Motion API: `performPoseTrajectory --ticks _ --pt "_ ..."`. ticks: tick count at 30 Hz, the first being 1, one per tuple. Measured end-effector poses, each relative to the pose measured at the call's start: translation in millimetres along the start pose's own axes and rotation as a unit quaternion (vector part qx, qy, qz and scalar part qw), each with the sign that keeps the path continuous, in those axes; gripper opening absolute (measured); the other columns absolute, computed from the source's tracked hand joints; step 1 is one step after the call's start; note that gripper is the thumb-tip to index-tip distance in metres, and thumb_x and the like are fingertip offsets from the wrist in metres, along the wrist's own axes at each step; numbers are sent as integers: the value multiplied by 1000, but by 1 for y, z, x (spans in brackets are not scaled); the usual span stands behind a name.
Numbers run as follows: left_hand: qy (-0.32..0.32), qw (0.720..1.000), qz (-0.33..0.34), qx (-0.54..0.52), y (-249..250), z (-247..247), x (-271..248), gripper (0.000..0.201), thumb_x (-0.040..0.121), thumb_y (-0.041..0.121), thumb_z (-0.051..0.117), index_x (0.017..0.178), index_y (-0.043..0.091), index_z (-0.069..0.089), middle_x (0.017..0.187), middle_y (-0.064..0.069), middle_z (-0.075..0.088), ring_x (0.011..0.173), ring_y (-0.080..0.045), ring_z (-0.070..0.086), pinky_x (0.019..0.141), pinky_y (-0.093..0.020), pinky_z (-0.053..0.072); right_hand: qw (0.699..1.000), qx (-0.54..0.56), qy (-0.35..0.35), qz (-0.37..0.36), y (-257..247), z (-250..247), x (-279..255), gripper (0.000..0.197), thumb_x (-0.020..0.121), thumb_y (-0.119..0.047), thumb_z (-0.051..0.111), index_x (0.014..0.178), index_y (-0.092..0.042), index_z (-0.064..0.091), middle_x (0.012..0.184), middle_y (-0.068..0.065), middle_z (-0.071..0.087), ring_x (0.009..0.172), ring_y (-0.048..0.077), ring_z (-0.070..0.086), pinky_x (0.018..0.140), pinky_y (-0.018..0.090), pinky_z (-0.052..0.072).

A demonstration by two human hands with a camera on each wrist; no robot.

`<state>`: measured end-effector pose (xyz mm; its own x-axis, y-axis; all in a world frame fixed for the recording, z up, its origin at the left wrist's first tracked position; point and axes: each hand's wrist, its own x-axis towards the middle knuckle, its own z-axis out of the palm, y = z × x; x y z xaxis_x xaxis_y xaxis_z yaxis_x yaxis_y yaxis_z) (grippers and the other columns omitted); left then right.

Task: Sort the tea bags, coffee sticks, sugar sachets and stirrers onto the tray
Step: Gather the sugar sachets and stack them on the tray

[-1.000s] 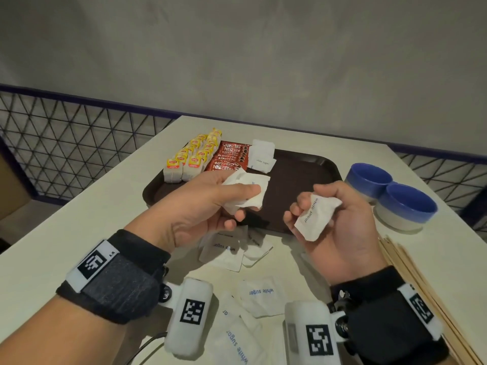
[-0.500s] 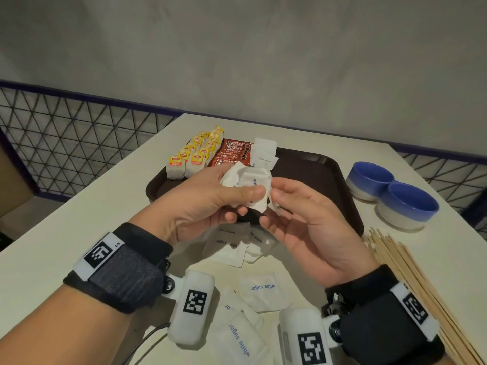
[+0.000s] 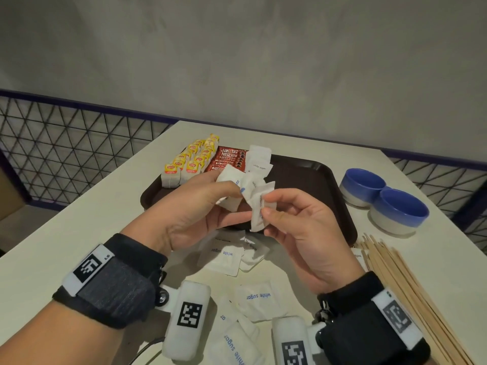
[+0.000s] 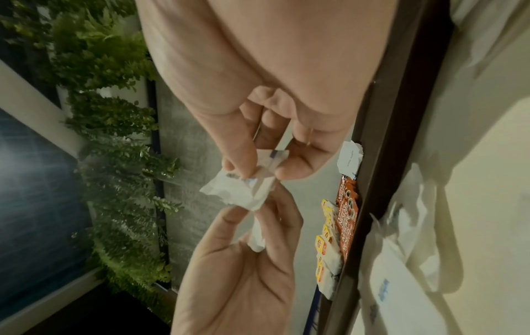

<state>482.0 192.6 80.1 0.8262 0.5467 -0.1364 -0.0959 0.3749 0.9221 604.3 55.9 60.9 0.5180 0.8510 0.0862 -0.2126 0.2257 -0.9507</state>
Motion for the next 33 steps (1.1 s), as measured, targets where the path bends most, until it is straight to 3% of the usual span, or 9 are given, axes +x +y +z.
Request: performPoseTrajectory --ticks 3,6,11,16,20,24,26,30,33 --pt "2 999 -20 -48 1 2 0 28 102 14 55 126 3 67 107 -14 79 91 -25 78 66 -31 65 999 -49 14 -11 1 0 0 18 86 12 66 95 -3 72 91 15 75 73 21 65 63 28 53" --pt "-19 1000 -12 4 0 3 -2 32 91 32 67 114 11 73 106 -11 78 88 -20 76 69 -28 65 996 -79 13 -25 1 2 -1 24 86 14 67 101 -5 68 96 18 75 77 24 65 62 29 54" --pt "40 999 -6 9 -2 -1 2 23 97 1 62 118 5 67 102 -13 79 81 -20 77 56 -25 62 998 -50 16 -23 -9 4 -4 42 88 15 61 118 -13 60 101 10 77 88 28 75 65 33 58" --pt "34 999 -13 -15 1 -3 1 29 96 2 63 125 4 66 114 -14 78 97 -25 78 64 -26 65 992 73 101 8 -15 -5 2 27 92 9 59 111 -9 66 99 6 78 91 24 77 71 34 63" --pt "21 999 -16 -20 -1 0 0 34 93 5 67 127 8 67 115 -14 78 99 -25 78 66 -27 65 980 162 108 44 -18 -6 2 20 89 0 63 106 -10 65 101 12 77 88 20 72 84 33 56" --pt "13 1000 -14 3 -3 2 0 31 96 10 66 127 10 67 113 -13 79 95 -25 79 73 -32 66 981 163 76 70 -17 -4 1 34 77 -6 71 110 -9 62 101 13 71 71 12 60 62 23 47" --pt "7 1000 -11 8 -6 3 1 31 96 12 65 127 11 67 113 -12 79 94 -24 79 75 -32 66 984 145 78 74 -15 -3 2 30 77 -4 72 105 -7 62 101 17 73 67 11 63 56 20 50" --pt "-9 1000 -12 9 -7 4 0 31 95 13 64 125 11 68 114 -12 79 93 -22 79 75 -33 65 983 125 99 88 -9 -3 3 32 81 1 73 110 -3 61 104 21 76 75 19 71 59 21 57" --pt "-23 999 -25 7 -5 4 -1 30 99 5 60 128 7 64 115 -14 78 98 -25 78 76 -34 66 980 120 109 119 -8 -7 5 38 83 -2 73 120 -6 66 101 16 77 70 15 66 60 24 56"
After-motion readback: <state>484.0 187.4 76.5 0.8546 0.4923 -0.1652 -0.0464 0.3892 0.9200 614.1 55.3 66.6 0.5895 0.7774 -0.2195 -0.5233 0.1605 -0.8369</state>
